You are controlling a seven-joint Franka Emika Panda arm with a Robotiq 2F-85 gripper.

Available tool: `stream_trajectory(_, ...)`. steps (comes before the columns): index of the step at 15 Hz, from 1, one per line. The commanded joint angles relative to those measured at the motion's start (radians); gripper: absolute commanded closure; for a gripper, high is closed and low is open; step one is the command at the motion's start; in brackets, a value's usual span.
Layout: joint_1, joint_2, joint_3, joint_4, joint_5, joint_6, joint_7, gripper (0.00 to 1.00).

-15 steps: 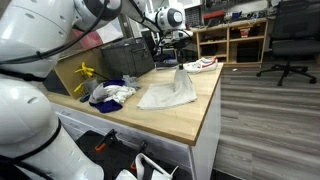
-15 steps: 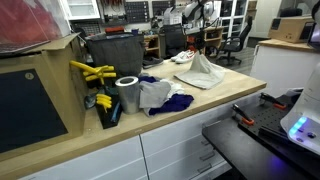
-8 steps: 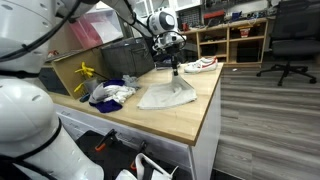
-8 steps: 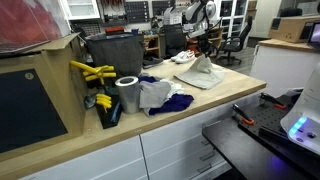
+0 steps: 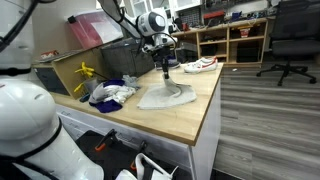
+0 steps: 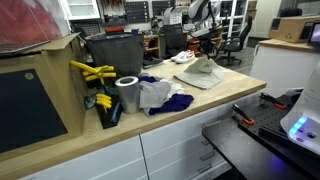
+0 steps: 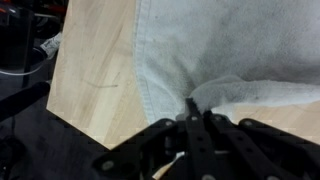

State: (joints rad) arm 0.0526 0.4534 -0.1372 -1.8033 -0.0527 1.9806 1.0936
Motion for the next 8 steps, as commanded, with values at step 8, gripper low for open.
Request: stream_trajectory(8, 0.034, -0.039, 0.043, -0.087, 0.067, 0.107, 0.276, 0.99)
